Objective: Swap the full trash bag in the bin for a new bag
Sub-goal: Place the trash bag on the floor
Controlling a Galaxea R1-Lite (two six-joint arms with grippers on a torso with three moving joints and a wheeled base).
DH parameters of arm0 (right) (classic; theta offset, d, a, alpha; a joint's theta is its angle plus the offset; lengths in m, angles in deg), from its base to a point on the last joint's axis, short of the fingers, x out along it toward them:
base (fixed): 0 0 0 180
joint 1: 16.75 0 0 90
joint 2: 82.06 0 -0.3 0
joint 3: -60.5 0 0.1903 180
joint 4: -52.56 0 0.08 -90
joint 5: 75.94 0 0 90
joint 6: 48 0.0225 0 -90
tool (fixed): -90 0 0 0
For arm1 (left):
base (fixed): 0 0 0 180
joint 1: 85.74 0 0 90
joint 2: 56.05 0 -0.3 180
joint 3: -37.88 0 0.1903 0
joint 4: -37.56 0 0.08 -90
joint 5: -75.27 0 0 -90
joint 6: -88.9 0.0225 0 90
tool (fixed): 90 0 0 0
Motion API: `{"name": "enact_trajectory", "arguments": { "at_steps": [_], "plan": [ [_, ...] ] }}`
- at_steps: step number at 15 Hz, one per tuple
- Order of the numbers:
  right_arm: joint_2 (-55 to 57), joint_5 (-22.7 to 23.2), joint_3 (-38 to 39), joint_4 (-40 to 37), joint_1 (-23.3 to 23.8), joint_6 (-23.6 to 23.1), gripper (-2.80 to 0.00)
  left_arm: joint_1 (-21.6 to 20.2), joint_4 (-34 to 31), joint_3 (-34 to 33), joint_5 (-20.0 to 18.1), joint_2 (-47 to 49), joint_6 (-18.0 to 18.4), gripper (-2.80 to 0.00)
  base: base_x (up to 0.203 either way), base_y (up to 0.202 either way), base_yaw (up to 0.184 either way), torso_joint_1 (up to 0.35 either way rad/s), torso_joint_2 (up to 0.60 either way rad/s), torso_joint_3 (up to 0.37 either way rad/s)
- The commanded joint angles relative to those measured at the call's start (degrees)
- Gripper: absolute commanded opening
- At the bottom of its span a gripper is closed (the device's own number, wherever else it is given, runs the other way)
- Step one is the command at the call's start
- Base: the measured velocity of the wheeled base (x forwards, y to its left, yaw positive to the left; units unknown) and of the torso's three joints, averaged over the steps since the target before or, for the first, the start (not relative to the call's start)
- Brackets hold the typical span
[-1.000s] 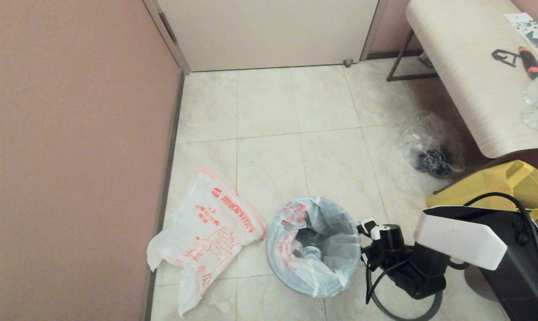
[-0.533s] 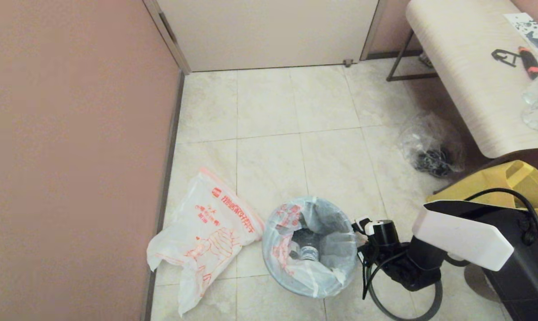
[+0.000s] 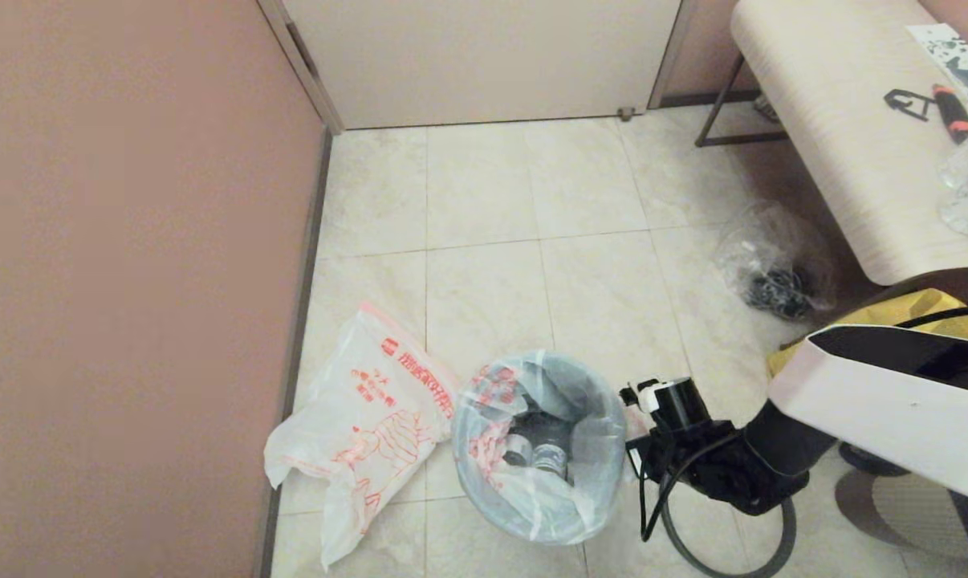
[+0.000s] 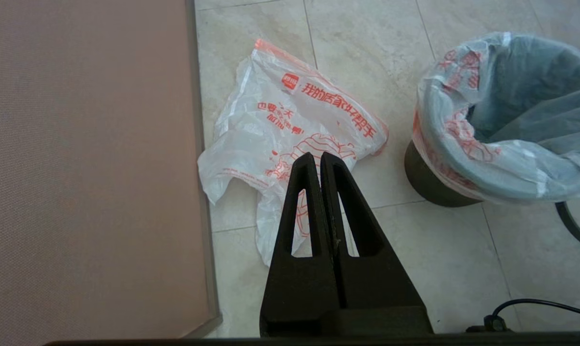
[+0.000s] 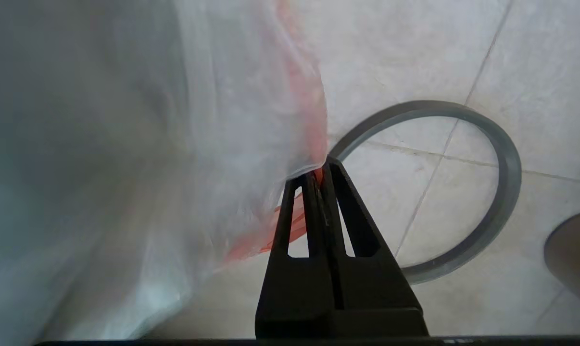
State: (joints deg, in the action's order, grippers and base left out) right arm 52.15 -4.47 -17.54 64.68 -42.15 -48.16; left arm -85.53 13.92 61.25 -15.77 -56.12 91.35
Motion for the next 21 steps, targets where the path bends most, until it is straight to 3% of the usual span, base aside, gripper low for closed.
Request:
{"name": "enact_trajectory", "arguments": {
  "at_steps": [1, 4, 10, 16, 21],
  "plan": [
    [-5.9, -0.16, 2.18, -0.87, -1.56, 0.16, -2.8, -0.03, 0.0, 0.0, -0.02, 0.07, 0.01, -2.8, 0.0, 0.0, 0.0, 0.0, 0.0, 0.0],
    [-7.8, -0.19, 3.28, -4.98, -1.96, 1.92, -2.8, 0.02, 0.0, 0.0, -0.02, 0.07, 0.01, -2.8, 0.0, 0.0, 0.0, 0.0, 0.0, 0.0],
    [-8.73, 0.15, 5.16, -5.17, -1.42, 5.67, -2.8, -0.02, 0.0, 0.0, -0.02, 0.07, 0.01, -2.8, 0.0, 0.0, 0.0, 0.0, 0.0, 0.0],
    [-13.63, 5.01, 8.79, -5.08, 0.26, 9.93, -2.8, 0.05, 0.0, 0.0, -0.02, 0.07, 0.01, -2.8, 0.0, 0.0, 0.0, 0.0, 0.0, 0.0],
    [-18.26, 6.34, 10.74, -5.15, 0.23, 12.08, -2.8, -0.03, 0.0, 0.0, -0.02, 0.07, 0.01, -2.8, 0.0, 0.0, 0.0, 0.0, 0.0, 0.0]
  ]
}}
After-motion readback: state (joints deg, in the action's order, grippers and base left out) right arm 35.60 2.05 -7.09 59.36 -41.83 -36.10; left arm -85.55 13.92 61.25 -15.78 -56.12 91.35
